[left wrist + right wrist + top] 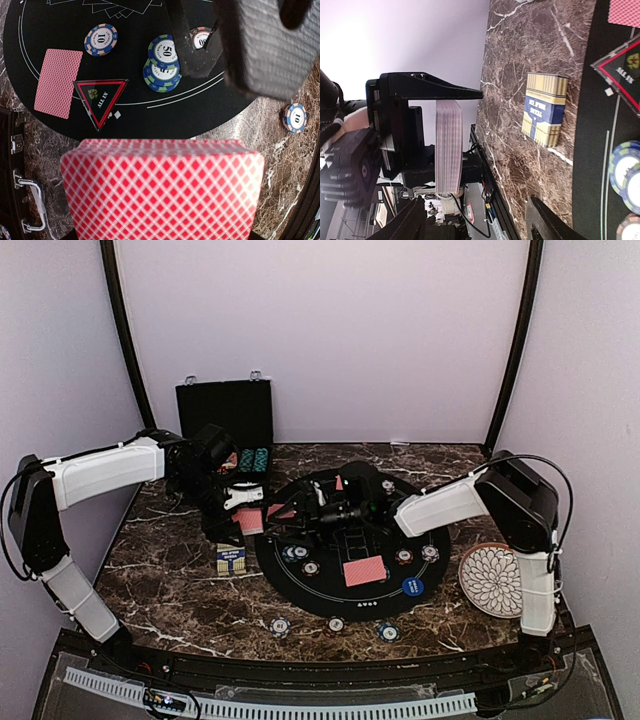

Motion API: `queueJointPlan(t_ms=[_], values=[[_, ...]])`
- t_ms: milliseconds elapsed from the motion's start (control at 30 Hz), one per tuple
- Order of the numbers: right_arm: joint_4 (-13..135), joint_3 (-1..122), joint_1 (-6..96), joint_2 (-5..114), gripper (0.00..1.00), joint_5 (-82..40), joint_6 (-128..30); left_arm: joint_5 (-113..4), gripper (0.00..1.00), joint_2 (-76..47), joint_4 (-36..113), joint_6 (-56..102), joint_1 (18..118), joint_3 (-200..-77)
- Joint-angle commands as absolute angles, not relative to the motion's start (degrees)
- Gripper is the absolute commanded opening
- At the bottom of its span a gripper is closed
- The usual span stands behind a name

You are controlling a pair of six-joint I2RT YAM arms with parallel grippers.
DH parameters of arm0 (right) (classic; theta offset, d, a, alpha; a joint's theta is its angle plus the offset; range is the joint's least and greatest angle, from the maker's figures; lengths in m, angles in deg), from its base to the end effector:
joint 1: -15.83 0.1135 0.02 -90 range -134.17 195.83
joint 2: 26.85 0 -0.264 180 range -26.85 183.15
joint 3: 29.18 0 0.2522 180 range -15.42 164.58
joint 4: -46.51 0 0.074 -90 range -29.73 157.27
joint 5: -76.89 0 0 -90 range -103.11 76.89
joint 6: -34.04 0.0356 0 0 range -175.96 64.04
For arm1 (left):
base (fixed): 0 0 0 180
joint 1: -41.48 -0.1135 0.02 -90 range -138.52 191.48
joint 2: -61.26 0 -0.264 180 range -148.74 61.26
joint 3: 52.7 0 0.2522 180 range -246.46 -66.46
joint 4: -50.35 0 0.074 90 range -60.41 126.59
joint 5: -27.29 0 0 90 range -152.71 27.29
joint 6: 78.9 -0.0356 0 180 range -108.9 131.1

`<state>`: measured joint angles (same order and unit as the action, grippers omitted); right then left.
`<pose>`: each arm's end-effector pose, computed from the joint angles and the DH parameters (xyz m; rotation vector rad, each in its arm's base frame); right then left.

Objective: Distribute texas hold em gaming equipment

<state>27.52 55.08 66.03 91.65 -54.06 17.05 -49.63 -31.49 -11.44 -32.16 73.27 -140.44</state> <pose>0.2713 0.3620 0.1771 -0.1883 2.3854 1.9548 0.2735 -0.1790 0.2553 1.6988 2.1073 -0.2532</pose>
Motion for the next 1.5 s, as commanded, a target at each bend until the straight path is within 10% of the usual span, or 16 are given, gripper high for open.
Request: queueJointPlan(t_ms=[0,1467], values=[[21.0,58.2,67.1,94.1,0.69,-55.9,19.7,-48.0,0.0,-30.4,-11.5,-31.5,73.6,-140.9],[18.1,68.5,67.1,107.0,0.64,-58.1,23.6,-48.4,0.0,-30.2,-12.2,-31.7,74.1,-141.2]])
